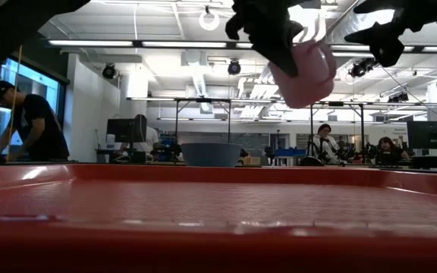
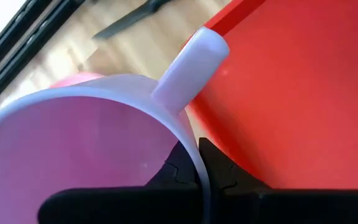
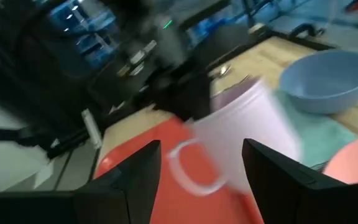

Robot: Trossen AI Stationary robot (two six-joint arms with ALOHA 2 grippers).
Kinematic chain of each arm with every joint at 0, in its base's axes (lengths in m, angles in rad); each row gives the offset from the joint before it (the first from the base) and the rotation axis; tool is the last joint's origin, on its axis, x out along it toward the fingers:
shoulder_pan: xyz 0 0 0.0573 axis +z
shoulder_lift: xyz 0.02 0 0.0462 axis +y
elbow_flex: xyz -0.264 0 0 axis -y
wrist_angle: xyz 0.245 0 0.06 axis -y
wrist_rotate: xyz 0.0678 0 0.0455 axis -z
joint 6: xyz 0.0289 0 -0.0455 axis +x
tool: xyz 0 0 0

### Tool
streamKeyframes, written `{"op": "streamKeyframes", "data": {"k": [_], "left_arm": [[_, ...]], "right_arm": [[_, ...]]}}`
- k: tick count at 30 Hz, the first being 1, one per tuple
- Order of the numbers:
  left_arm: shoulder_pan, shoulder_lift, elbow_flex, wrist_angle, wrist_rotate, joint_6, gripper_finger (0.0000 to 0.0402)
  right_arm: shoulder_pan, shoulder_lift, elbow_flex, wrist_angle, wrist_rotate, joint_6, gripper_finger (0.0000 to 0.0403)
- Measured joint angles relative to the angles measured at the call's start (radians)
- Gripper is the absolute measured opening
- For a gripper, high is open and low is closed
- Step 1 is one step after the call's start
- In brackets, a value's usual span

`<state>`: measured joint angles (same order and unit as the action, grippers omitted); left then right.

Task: Set up tray
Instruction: Put the purple mug in the top right of the tray

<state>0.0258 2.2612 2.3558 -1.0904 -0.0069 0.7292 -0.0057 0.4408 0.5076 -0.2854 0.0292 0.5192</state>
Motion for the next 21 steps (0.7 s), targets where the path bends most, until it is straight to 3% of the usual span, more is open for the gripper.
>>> {"op": "streamKeyframes", "data": {"k": [8, 21], "left_arm": [[0.035, 0.000, 0.000, -0.003, 0.078, 0.000, 0.0024], [0.034, 0.000, 0.000, 0.025, 0.075, 0.000, 0.0024]], "right_arm": [[0.000, 0.118, 0.000, 0.029, -0.038, -0.033, 0.0208], [0.000, 0.317, 0.000, 0.199, -0.185, -0.041, 0.0209]]}}
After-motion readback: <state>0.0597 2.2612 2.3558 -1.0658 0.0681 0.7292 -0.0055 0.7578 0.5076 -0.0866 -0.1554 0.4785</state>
